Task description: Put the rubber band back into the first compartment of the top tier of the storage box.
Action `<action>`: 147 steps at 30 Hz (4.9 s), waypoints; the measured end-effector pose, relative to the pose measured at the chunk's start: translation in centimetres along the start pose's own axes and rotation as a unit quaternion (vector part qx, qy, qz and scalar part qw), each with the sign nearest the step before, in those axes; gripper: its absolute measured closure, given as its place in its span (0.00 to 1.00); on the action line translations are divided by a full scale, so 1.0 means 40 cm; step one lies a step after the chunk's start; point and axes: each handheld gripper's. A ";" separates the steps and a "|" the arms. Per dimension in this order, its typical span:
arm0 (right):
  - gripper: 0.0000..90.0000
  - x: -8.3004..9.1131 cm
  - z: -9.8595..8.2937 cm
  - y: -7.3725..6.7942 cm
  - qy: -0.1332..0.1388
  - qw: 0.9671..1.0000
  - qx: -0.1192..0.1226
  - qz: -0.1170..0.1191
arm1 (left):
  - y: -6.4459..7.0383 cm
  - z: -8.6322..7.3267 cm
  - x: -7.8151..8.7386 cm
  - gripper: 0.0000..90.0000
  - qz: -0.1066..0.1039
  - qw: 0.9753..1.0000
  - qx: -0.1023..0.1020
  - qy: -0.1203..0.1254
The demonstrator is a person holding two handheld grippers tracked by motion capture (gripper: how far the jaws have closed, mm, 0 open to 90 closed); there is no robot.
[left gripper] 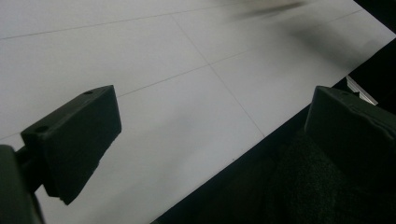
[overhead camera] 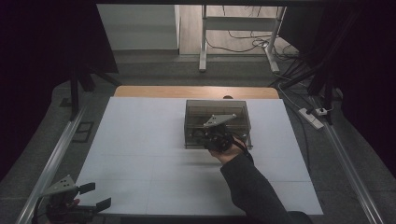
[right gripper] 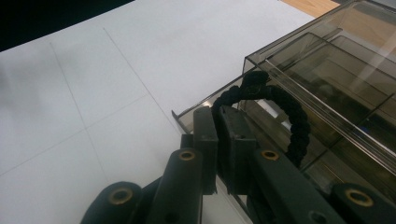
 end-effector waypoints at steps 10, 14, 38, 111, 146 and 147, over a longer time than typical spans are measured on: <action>0.94 -0.027 -0.002 0.003 -0.009 1.000 0.005 -0.004 | 0.000 0.000 0.000 0.03 0.000 1.000 0.000 0.000; 0.94 -0.028 -0.003 0.008 -0.009 1.000 0.004 -0.008 | 0.000 0.000 0.000 0.03 0.000 1.000 0.000 0.000; 0.70 -0.037 -0.007 0.009 -0.001 1.000 -0.002 -0.021 | 0.000 0.000 -0.001 0.04 0.002 1.000 0.001 -0.002; 0.00 0.005 -0.025 -0.048 -0.026 0.999 0.007 -0.025 | 0.001 -0.006 0.005 0.04 0.007 1.000 0.007 -0.001; 0.00 0.060 -0.060 -0.084 -0.007 1.000 0.001 -0.019 | 0.002 0.000 0.001 0.03 0.004 1.000 -0.003 0.002; 0.00 0.062 -0.061 -0.084 -0.005 1.000 0.002 -0.020 | 0.003 0.000 0.002 0.03 0.004 1.000 -0.004 0.002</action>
Point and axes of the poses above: each handheld gripper's, and its own axes: x roughly backward along the jaws, z roughly out of its top, y roughly to its right, and after that the axes turned 8 degrees about -x, right-handed
